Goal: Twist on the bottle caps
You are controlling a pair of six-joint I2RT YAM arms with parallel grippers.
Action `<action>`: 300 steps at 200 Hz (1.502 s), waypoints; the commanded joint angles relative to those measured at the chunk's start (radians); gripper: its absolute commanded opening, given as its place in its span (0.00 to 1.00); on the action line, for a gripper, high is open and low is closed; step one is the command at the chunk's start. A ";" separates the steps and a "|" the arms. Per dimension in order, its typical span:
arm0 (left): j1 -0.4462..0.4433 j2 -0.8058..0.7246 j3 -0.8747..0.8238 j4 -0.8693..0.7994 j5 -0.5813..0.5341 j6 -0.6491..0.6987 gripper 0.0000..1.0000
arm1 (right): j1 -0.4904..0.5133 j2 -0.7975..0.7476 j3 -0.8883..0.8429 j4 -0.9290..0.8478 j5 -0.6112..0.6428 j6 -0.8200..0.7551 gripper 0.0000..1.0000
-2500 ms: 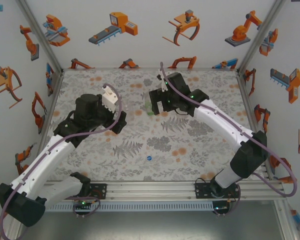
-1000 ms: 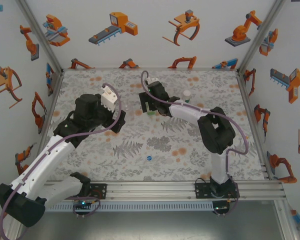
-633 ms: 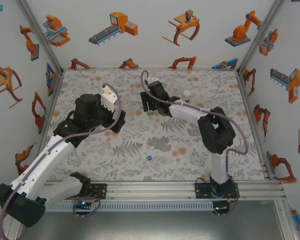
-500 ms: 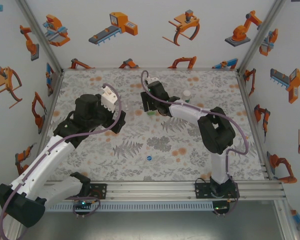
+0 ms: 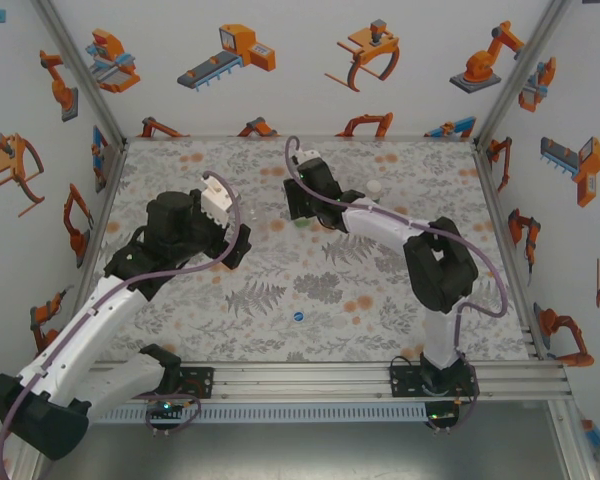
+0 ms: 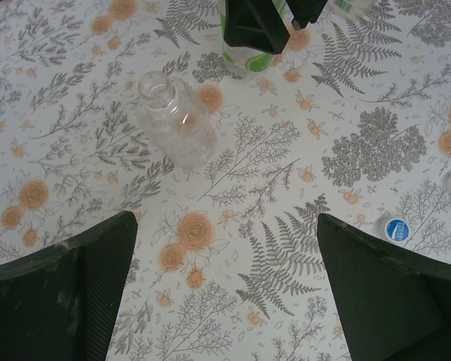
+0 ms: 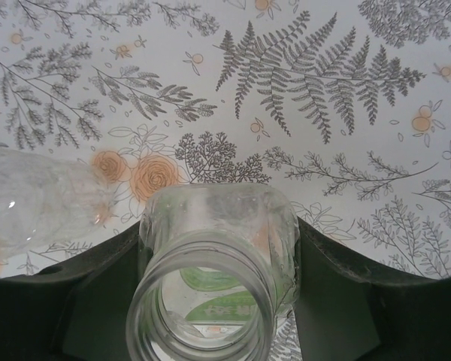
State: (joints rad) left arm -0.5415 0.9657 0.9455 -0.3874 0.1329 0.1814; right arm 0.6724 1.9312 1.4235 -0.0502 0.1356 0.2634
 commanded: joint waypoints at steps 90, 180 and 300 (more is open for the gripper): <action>0.006 -0.152 -0.148 0.202 0.415 0.119 0.97 | 0.010 -0.423 -0.173 -0.124 -0.438 -0.113 0.43; 0.012 -0.249 -0.241 0.366 0.523 0.085 0.97 | 0.013 -0.666 -0.350 0.090 -0.835 -0.187 0.34; 0.015 -0.230 -0.245 0.410 0.714 0.044 0.97 | 0.113 -0.655 -0.386 0.399 -1.054 -0.228 0.22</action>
State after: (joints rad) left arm -0.5339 0.7341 0.7101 -0.0139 0.7849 0.2470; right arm 0.7578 1.2591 1.0183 0.2497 -0.8757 0.0513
